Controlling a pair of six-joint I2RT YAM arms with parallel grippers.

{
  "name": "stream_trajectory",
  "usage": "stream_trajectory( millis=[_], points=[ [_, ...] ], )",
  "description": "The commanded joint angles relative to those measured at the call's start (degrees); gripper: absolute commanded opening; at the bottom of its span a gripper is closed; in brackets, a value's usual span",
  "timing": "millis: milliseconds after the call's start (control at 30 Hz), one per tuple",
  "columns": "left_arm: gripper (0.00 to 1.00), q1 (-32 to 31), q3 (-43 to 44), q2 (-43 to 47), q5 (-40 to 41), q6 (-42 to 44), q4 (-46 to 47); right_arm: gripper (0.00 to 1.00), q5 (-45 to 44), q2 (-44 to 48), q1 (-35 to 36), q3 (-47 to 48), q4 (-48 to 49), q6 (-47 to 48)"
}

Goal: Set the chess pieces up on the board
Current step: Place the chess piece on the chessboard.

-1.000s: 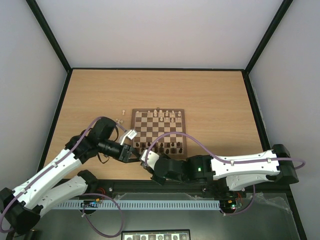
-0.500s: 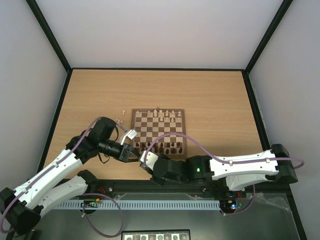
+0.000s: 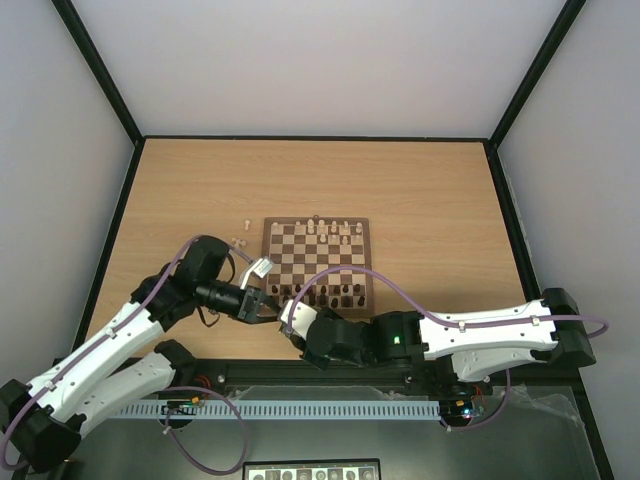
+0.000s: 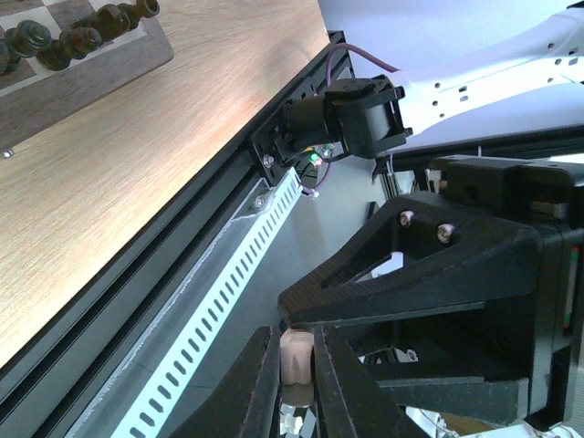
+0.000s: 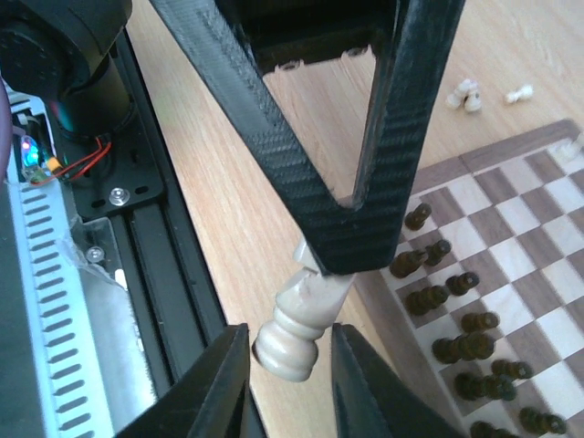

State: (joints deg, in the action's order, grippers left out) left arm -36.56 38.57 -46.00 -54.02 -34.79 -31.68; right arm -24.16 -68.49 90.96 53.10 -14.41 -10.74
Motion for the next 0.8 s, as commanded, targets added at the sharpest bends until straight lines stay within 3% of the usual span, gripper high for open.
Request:
stream_trajectory(
  millis=[0,400,600,767],
  points=[
    [0.09,0.3,-1.8,1.5,-1.5,-3.2,3.0,0.31,-2.4,0.9,0.5,1.1,1.2,0.0],
    [0.07,1.0,0.3,0.4,2.0,-2.6,3.1,0.63,-4.9,2.7,0.6,-0.3,0.7,-1.9],
    [0.06,1.5,5.5,-3.6,12.3,2.6,-2.0,1.00,-14.3,8.5,0.5,-0.6,-2.6,-7.0],
    [0.05,1.5,11.0,-8.2,24.1,4.9,-3.1,0.99,-20.2,13.8,0.4,0.2,-6.7,-12.1]
  ],
)
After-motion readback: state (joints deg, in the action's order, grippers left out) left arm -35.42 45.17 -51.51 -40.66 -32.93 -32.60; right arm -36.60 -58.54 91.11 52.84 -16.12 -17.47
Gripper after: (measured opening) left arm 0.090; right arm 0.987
